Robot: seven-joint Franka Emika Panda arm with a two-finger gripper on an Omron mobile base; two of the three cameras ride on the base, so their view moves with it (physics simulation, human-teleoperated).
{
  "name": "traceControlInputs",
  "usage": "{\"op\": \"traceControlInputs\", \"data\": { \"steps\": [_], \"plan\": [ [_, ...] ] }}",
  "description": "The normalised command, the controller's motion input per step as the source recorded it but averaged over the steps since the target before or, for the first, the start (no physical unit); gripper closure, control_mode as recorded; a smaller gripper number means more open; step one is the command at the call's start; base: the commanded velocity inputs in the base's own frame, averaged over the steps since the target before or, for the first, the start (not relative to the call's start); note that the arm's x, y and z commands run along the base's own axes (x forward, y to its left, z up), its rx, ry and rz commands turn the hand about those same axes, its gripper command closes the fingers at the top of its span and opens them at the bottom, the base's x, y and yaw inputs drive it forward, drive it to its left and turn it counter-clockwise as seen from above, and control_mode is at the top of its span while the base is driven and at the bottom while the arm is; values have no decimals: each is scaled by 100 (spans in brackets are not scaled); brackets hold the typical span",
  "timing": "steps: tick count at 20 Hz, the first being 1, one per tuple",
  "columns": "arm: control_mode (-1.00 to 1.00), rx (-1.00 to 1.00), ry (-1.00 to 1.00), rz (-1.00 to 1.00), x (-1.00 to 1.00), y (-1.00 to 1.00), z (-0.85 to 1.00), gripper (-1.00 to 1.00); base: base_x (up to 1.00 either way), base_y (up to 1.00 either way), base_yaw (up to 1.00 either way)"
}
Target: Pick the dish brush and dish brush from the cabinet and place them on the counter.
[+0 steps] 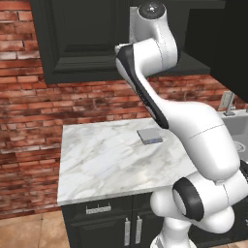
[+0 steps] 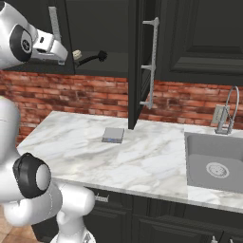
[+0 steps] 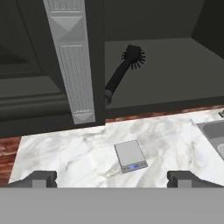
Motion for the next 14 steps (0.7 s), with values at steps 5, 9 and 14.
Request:
{"op": "traceControlInputs", "data": {
  "steps": [5, 9, 14],
  "plan": [
    [-100, 0, 0, 0, 25, 0, 3, -100, 0, 0, 0],
    [-100, 0, 0, -1, 24, 7, 1, -100, 0, 0, 0],
    [-100, 0, 0, -2, 24, 8, 1, -100, 0, 0, 0]
  ]
}}
